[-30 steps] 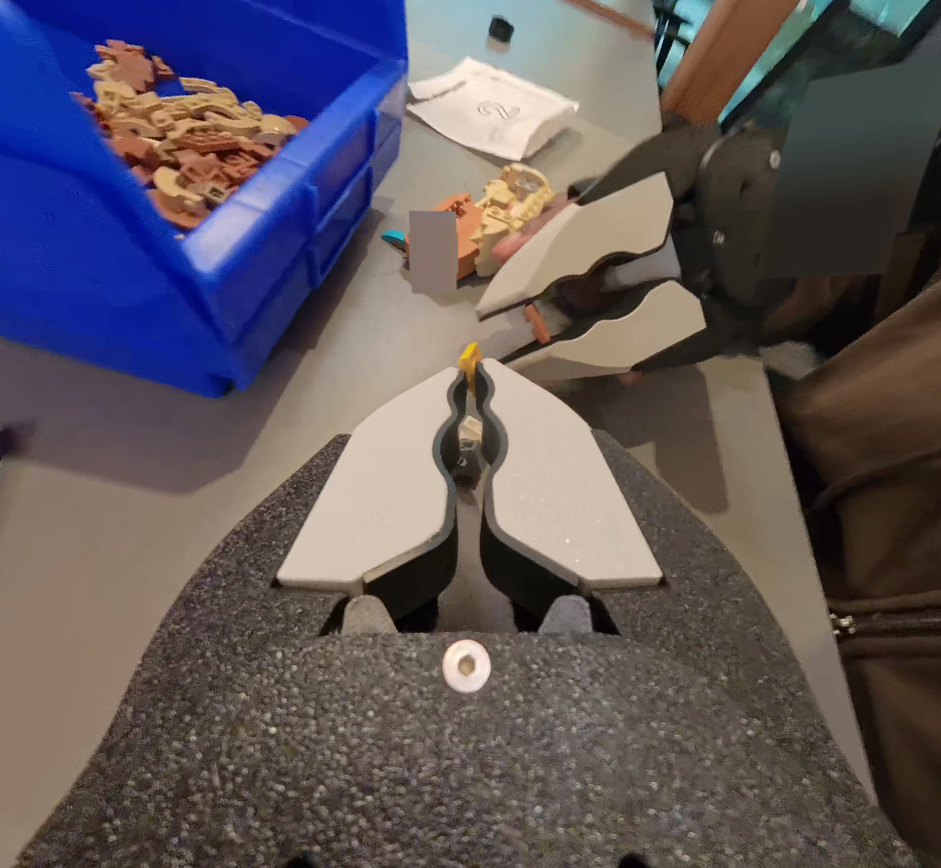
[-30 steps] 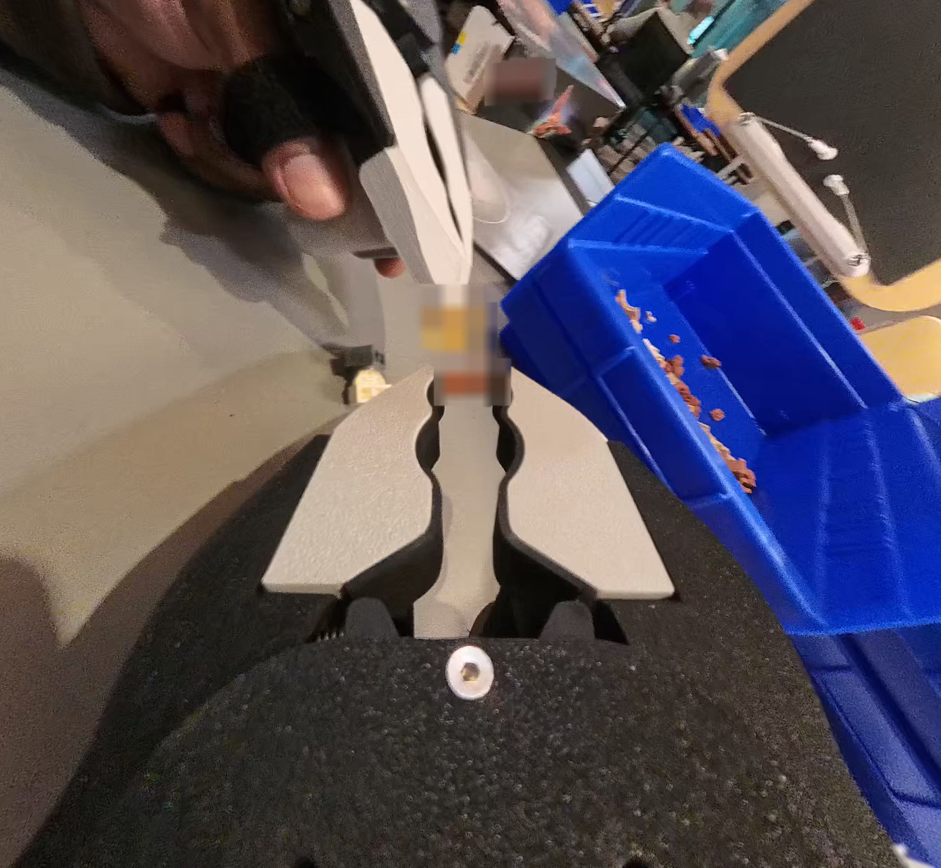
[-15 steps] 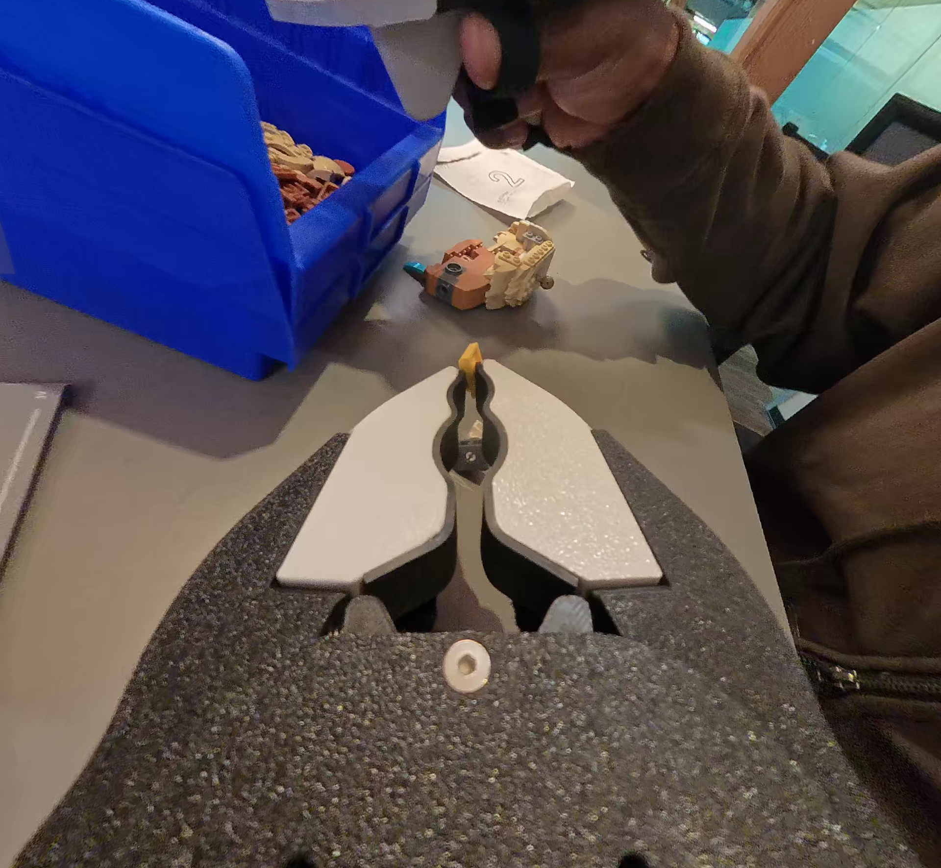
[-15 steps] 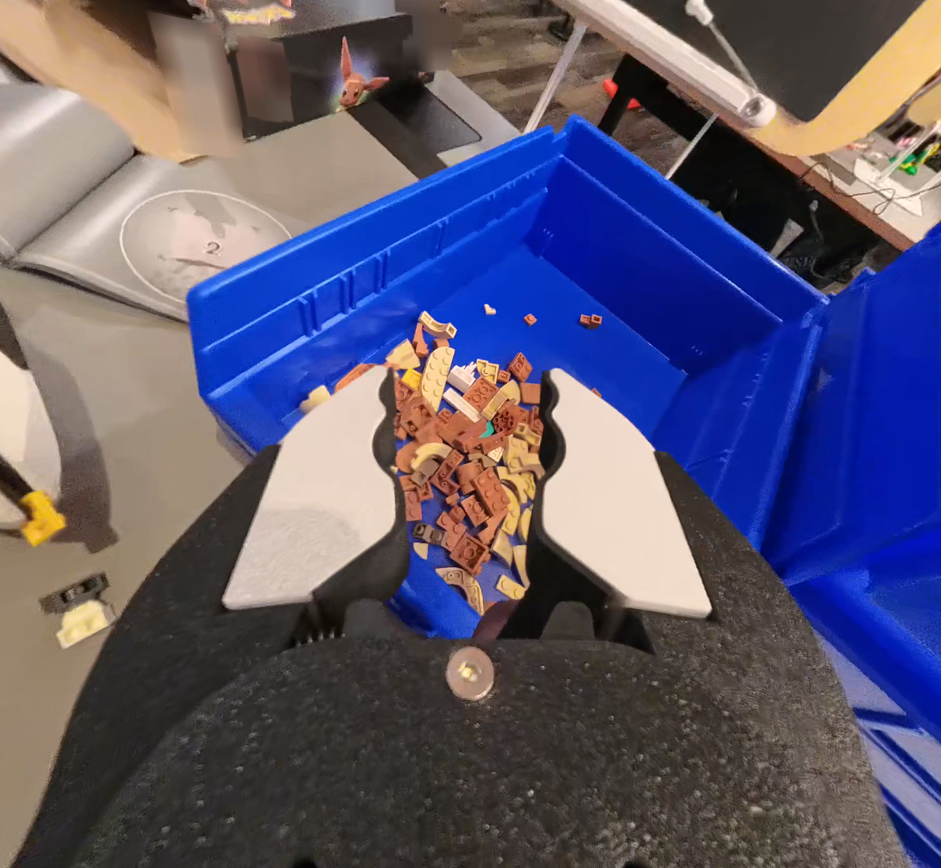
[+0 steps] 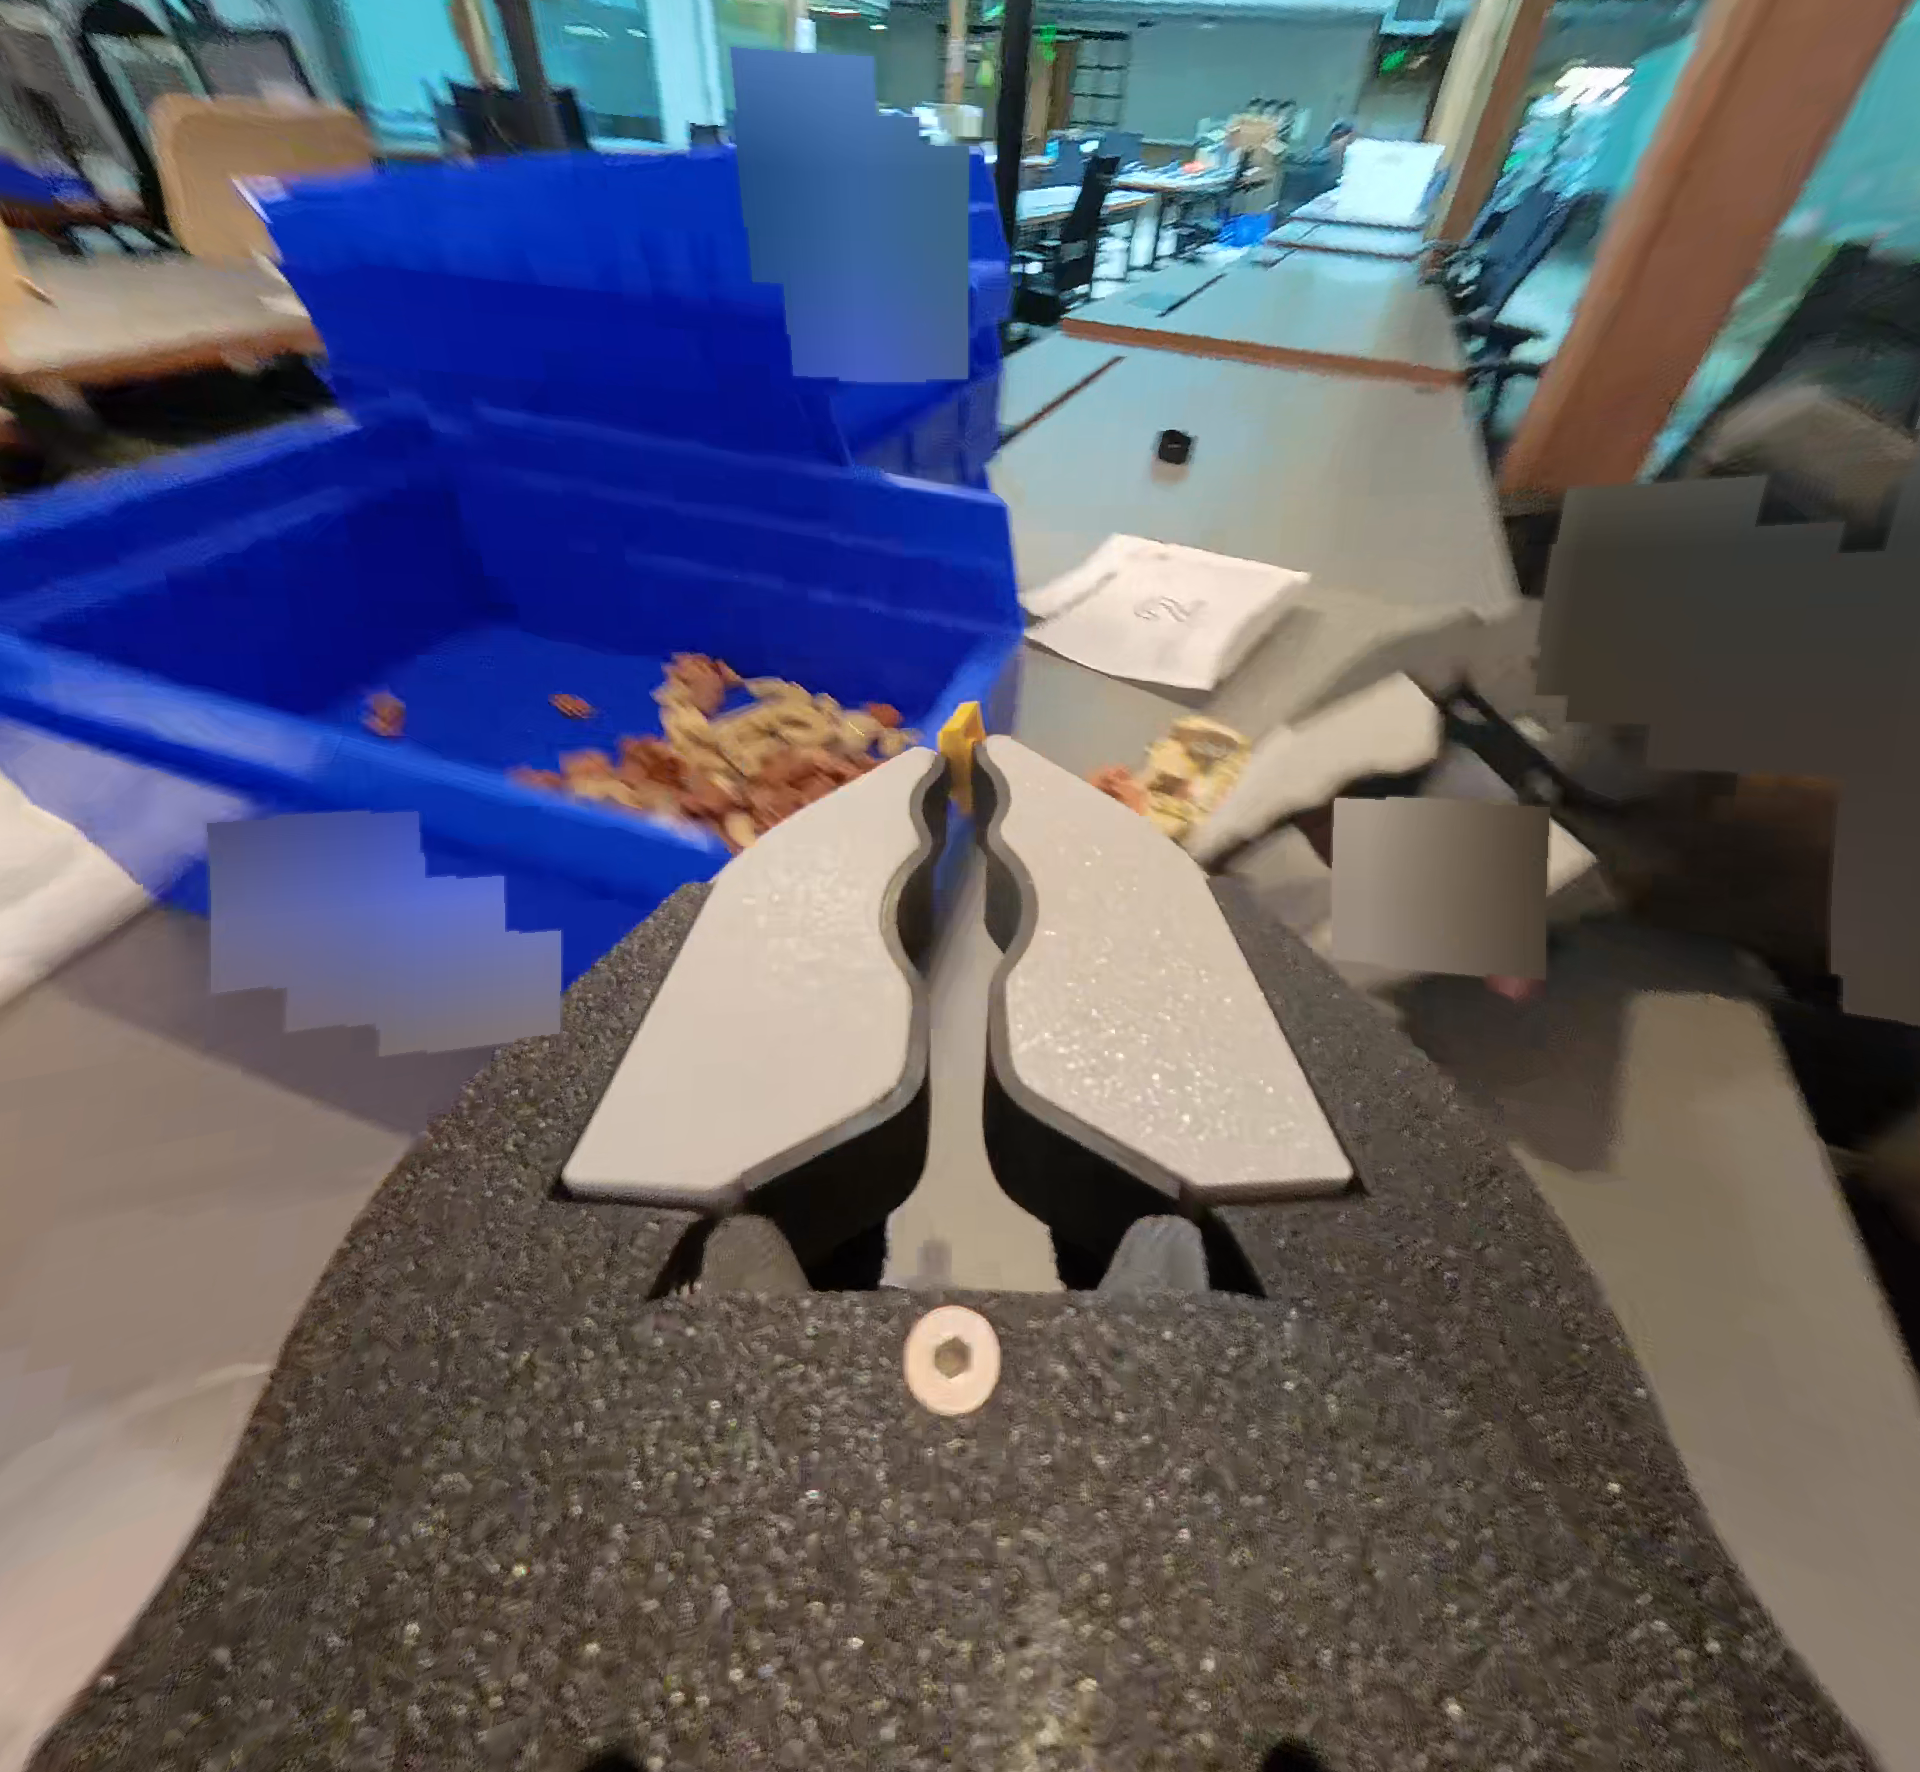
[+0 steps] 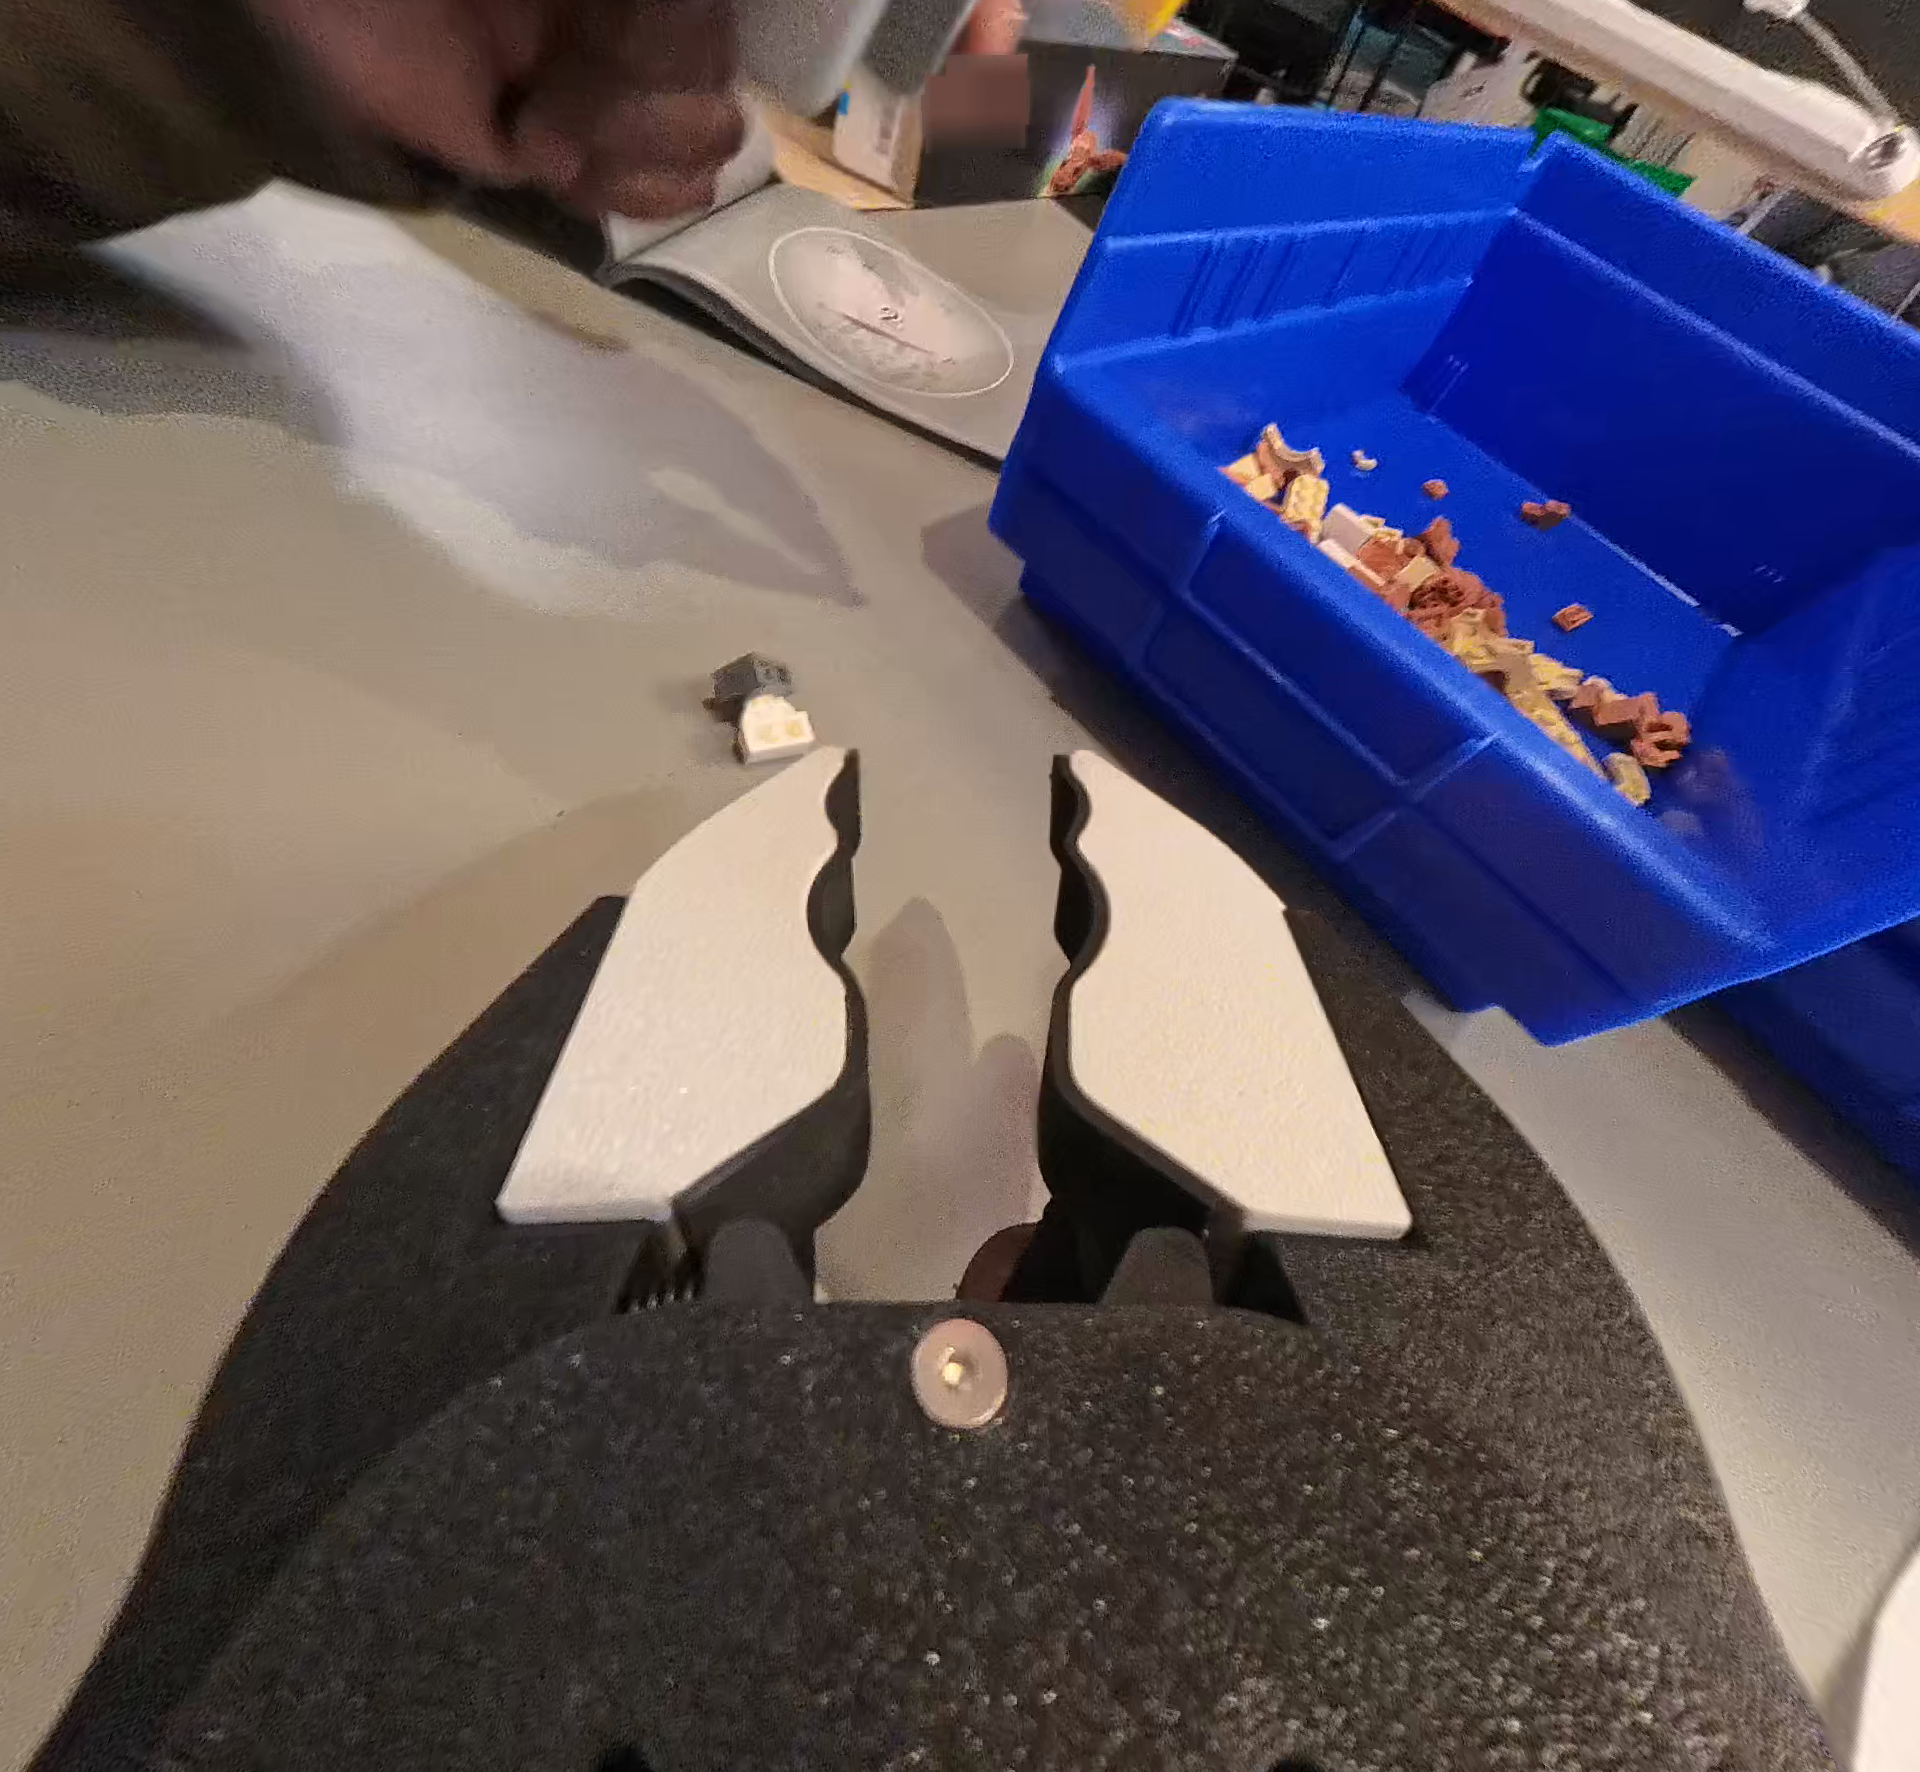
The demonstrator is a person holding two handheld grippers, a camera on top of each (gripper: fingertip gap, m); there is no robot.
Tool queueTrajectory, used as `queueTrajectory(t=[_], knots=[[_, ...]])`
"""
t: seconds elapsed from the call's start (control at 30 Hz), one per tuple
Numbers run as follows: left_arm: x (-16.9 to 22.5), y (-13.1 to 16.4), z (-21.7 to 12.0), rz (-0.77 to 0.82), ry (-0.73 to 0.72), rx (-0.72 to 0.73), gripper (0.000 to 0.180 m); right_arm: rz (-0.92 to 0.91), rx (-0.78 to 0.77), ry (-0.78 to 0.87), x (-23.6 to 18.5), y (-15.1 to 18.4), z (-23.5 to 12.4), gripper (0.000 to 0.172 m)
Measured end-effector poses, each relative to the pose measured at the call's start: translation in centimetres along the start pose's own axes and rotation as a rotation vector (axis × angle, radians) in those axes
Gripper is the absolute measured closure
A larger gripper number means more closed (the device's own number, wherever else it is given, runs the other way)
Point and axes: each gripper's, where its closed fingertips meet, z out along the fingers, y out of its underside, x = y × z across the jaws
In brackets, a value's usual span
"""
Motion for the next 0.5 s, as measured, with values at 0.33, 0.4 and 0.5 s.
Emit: queueTrajectory(t=[0.33, 0.4, 0.5], knots=[[-6.3, -4.1, 4.1, 0.12, -0.266, -0.163, 0.145, 0.003, 0.026, -0.046, -0.9, 0.3, -0.8, 0.137], [-5.1, -3.5, 3.1, 0.112, -0.246, -0.118, 0.145, -0.001, 0.035, -0.045, -1.0, 0.3, -1.2, 0.137], [-1.7, -2.1, 1.0, 0.126, -0.119, -0.046, 0.152, 0.012, 0.047, -0.061, -1.0, 0.2, -1.5, 0.138]])
